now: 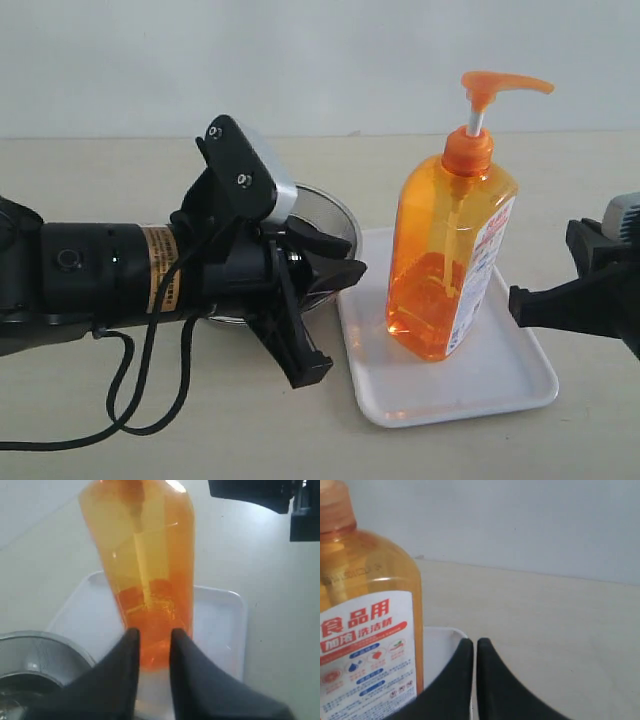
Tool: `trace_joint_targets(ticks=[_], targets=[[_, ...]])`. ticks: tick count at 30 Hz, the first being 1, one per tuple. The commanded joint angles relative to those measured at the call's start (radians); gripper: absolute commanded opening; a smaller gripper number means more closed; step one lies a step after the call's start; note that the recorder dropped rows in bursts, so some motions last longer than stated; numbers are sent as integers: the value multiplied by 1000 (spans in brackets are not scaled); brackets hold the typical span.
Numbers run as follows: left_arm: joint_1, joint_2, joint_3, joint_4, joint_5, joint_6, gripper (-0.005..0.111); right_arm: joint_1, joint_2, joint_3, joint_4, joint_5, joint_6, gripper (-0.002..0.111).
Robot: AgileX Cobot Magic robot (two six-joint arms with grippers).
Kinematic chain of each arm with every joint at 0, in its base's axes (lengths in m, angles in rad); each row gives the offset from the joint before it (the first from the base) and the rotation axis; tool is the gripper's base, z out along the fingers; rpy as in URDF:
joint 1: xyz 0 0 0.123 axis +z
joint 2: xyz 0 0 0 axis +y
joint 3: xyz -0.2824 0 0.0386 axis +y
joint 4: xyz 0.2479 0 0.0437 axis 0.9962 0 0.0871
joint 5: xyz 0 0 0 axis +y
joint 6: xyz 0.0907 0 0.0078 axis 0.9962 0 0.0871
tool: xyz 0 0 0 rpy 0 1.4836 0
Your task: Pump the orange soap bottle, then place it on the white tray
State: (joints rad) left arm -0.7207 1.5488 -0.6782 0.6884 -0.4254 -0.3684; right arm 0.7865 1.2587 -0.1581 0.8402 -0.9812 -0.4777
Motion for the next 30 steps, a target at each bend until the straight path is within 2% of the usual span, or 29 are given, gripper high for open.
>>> trace_joint_targets(ticks=[1, 3, 8, 11, 14, 18, 21, 25, 30], targets=[[3, -8, 5, -50, -47, 148, 5, 1, 11, -6, -73, -32, 29, 0], [16, -8, 2, -122, -61, 186, 5, 1, 19, -6, -75, -56, 43, 0], [80, -6, 4, -132, -79, 179, 5, -1, 57, -6, -108, -92, 62, 0], [119, 6, 4, -88, -162, 116, 5, -60, 104, -6, -119, -86, 120, 0], [144, 45, 2, -5, -266, 34, 5, -133, 141, -5, -268, -76, 187, 0], [176, 126, -16, -3, -345, 10, 5, -193, 160, -30, -343, -43, 268, 0], [188, 191, -45, 0, -378, -8, 5, -207, 167, -45, -409, -25, 294, 0], [188, 256, -84, 29, -463, -49, 5, -207, 196, -65, -407, -28, 294, 0], [188, 298, -135, 57, -458, -91, 5, -207, 275, -105, -417, -43, 294, 0]])
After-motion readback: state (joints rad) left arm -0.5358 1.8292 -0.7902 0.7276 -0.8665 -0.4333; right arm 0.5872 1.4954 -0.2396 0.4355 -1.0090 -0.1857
